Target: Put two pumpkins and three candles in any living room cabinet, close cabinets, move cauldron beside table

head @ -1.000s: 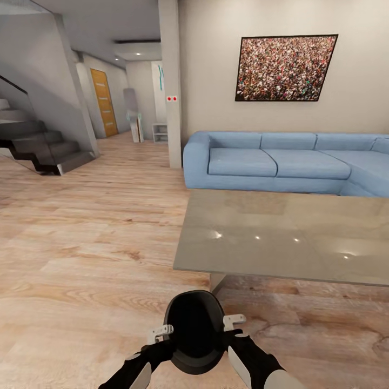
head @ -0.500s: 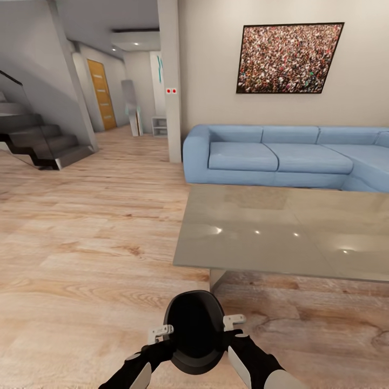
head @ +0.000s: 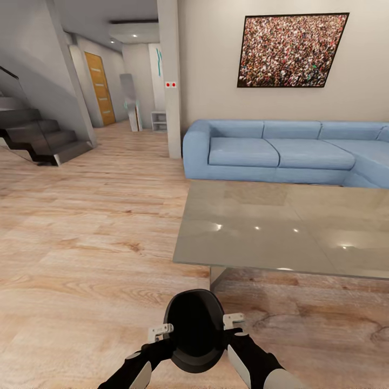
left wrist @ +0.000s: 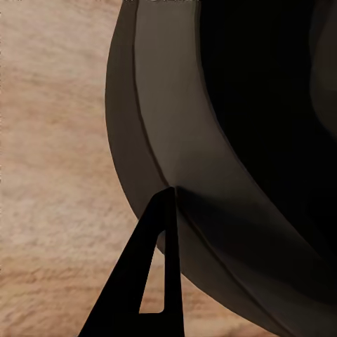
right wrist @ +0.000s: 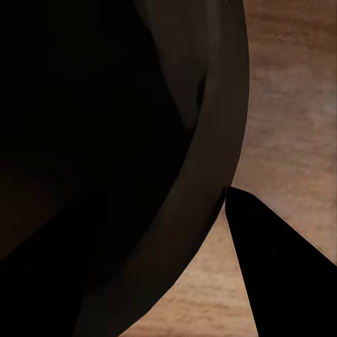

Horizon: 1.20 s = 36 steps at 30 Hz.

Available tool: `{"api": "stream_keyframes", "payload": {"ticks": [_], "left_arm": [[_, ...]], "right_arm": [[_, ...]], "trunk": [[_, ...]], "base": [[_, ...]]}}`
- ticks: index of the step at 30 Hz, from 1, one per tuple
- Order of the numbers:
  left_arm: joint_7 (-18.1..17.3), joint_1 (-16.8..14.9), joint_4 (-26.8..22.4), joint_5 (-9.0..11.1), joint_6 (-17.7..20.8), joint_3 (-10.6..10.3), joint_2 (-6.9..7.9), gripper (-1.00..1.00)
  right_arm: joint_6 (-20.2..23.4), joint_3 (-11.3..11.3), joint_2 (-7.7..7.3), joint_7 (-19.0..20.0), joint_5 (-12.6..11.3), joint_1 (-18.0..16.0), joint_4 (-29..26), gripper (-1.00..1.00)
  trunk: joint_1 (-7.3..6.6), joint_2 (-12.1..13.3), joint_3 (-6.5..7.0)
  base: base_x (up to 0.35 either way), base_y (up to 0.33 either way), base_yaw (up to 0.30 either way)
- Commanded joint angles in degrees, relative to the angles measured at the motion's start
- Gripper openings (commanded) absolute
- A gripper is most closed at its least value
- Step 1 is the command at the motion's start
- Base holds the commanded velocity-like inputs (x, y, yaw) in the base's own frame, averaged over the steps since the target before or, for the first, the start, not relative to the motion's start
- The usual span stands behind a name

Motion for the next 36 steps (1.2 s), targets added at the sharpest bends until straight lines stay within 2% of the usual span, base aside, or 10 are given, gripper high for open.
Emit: {"api": "stream_keyframes", "payload": {"ticks": [1,13,14,28,29,36], "left_arm": [[-0.16,0.05,0.39,0.26,0.27,-0.2,0.08,-1.0],[-0.19,0.05,0.39,0.25,0.2,-0.2,0.06,-1.0],[-0.19,0.05,0.39,0.25,0.2,-0.2,0.08,1.0],[-0.16,0.14,0.39,0.52,0.2,-0.19,0.14,1.0],[-0.16,0.14,0.39,0.52,0.2,-0.2,0.14,1.0],[-0.16,0.14,0.39,0.52,0.2,-0.2,0.14,1.0]], "right_arm": [[-0.01,0.84,-0.11,0.49,-1.02,0.07,-0.34,-1.0],[-0.01,0.84,-0.08,0.47,-1.02,0.07,-0.34,-1.0],[-0.01,0.84,-0.09,0.47,-1.03,0.07,-0.34,-1.0],[0.08,0.84,-0.09,0.52,-1.03,0.07,-0.34,-1.0],[0.08,0.84,-0.1,0.52,-1.01,0.07,-0.34,1.0],[0.08,0.84,-0.11,0.5,-1.0,0.07,-0.34,1.0]], "trunk": [[0.15,0.01,-0.07],[0.15,0.01,-0.07],[0.15,0.01,-0.07],[0.15,0.01,-0.07],[0.15,0.01,-0.07],[0.15,0.01,-0.07]], "base": [[0.0,0.0,0.0],[0.0,0.0,0.0],[0.0,0.0,0.0],[0.0,0.0,0.0],[0.0,0.0,0.0],[0.0,0.0,0.0]]}}
